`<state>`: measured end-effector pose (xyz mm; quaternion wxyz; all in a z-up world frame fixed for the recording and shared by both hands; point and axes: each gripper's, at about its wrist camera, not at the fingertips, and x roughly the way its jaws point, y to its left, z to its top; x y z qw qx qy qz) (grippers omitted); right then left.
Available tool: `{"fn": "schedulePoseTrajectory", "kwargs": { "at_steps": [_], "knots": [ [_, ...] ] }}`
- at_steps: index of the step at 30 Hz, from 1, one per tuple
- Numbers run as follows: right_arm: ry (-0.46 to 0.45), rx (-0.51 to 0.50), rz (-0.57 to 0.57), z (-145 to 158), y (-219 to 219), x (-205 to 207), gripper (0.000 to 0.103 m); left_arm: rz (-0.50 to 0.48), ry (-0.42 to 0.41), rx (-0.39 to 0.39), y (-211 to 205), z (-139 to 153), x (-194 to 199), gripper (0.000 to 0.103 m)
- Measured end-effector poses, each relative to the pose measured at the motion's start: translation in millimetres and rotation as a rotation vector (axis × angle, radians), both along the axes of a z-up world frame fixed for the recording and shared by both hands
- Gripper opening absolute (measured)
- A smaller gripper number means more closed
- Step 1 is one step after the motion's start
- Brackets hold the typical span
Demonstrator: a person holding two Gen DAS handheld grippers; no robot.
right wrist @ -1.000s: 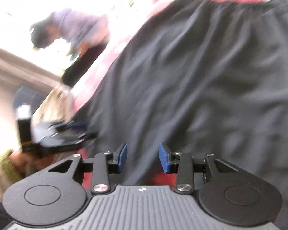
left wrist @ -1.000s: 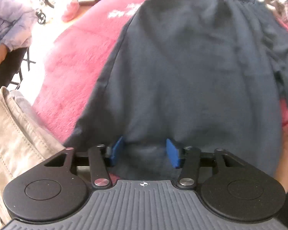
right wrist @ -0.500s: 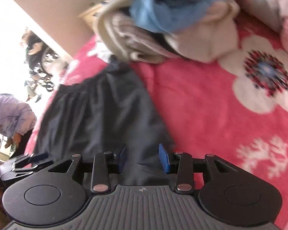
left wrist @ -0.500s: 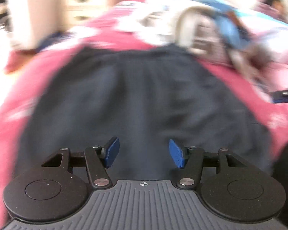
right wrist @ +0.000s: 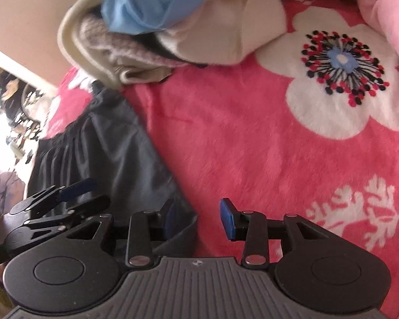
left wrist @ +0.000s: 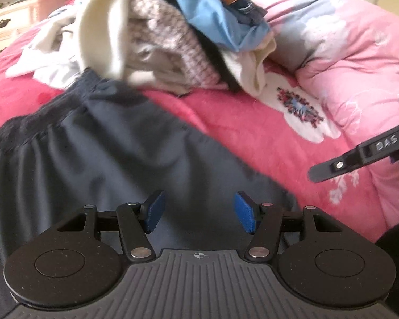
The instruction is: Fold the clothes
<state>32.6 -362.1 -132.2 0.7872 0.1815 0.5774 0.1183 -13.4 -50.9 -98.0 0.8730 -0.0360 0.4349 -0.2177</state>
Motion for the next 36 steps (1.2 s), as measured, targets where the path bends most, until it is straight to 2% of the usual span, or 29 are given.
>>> {"fn": "schedulePoseTrajectory", "kwargs": {
  "at_steps": [4, 9, 14, 16, 17, 18, 22, 24, 27, 30, 36],
  "knots": [
    [0.008, -0.007, -0.064, -10.8, 4.4, 7.7, 0.04, 0.013, -0.033, -0.047, 1.0, -2.8, 22.2, 0.058],
    [-0.009, -0.023, -0.128, -15.4, 16.7, 3.5, 0.04, 0.074, -0.039, -0.128, 23.3, -5.0, 45.4, 0.058],
    [-0.107, -0.136, -0.128, 8.0, 30.9, -15.3, 0.04, 0.073, -0.011, -0.204, 40.3, -13.0, 56.0, 0.058],
    [-0.112, -0.155, -0.147, 22.8, 31.1, -20.6, 0.04, 0.059, -0.007, -0.224, 45.0, -15.9, 59.7, 0.058],
    [-0.103, -0.15, -0.16, 30.0, 30.2, -21.6, 0.04, 0.053, -0.006, -0.229, 47.8, -17.2, 61.4, 0.058],
    [-0.084, -0.103, -0.187, 37.8, 25.9, -21.1, 0.04, 0.048, -0.005, -0.233, 50.3, -18.7, 63.3, 0.058],
    [-0.102, 0.037, -0.275, 77.3, 9.2, -29.1, 0.04, 0.065, 0.004, -0.234, 62.9, -23.0, 68.1, 0.058],
    [-0.116, 0.024, -0.281, 89.7, 7.8, -31.0, 0.04, 0.091, 0.01, -0.251, 70.9, -23.5, 69.3, 0.057],
    [-0.138, -0.05, -0.22, 87.5, 20.3, -24.7, 0.039, 0.134, -0.008, -0.261, 82.1, -20.2, 66.0, 0.056],
    [-0.141, -0.042, -0.15, 67.6, 37.4, -18.5, 0.037, 0.179, -0.041, -0.268, 92.8, -13.1, 59.1, 0.055],
    [-0.116, -0.107, 0.034, 33.0, 67.7, -29.6, 0.031, 0.228, -0.1, -0.182, 95.7, -0.3, 56.6, 0.052]
  ]
}}
